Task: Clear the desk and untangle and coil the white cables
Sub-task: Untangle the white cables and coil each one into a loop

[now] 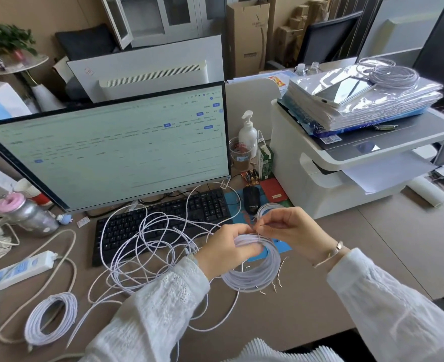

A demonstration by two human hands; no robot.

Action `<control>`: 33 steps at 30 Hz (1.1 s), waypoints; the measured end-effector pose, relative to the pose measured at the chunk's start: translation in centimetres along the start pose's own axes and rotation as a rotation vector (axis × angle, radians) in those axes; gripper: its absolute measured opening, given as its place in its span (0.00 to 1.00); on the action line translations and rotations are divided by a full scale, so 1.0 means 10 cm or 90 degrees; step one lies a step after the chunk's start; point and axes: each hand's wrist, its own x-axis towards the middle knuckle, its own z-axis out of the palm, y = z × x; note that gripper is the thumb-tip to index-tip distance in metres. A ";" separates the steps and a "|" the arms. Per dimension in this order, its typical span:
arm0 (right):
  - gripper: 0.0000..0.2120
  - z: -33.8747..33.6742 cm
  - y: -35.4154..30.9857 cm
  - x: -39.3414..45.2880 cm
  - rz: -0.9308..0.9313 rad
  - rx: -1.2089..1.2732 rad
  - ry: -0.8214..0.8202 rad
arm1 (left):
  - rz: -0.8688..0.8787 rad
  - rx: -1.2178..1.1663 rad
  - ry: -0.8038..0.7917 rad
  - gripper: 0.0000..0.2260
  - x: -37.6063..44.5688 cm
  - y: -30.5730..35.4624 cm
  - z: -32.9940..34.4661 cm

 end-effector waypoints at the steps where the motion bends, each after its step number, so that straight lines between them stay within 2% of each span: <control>1: 0.05 0.00 -0.01 -0.01 -0.004 -0.018 0.000 | 0.018 0.027 0.003 0.07 0.01 -0.01 0.00; 5: 0.06 0.01 -0.07 -0.03 -0.015 -0.096 0.004 | 0.037 0.064 -0.006 0.09 0.01 0.00 -0.04; 8: 0.04 0.01 -0.13 -0.04 -0.025 -0.120 -0.002 | 0.037 0.038 -0.042 0.09 -0.03 0.06 -0.07; 13: 0.03 -0.04 -0.24 -0.11 0.001 0.038 -0.037 | -0.028 -0.073 -0.130 0.11 -0.10 0.15 -0.16; 16: 0.04 -0.09 -0.32 -0.21 0.003 0.079 -0.078 | -0.046 -0.189 -0.184 0.09 -0.13 0.17 -0.21; 20: 0.04 -0.08 -0.39 -0.32 -0.052 0.004 -0.120 | -0.078 -0.340 -0.341 0.10 -0.16 0.21 -0.24; 23: 0.08 -0.05 -0.50 -0.39 -0.112 -0.096 -0.097 | -0.077 -0.399 -0.432 0.10 -0.17 0.23 -0.21; 27: 0.03 0.00 -0.58 -0.47 -0.317 -0.340 -0.027 | -0.066 -0.439 -0.527 0.09 -0.18 0.25 -0.20; 33: 0.05 0.08 -0.62 -0.62 -0.409 -0.417 0.003 | -0.078 -0.452 -0.604 0.09 -0.21 0.27 -0.22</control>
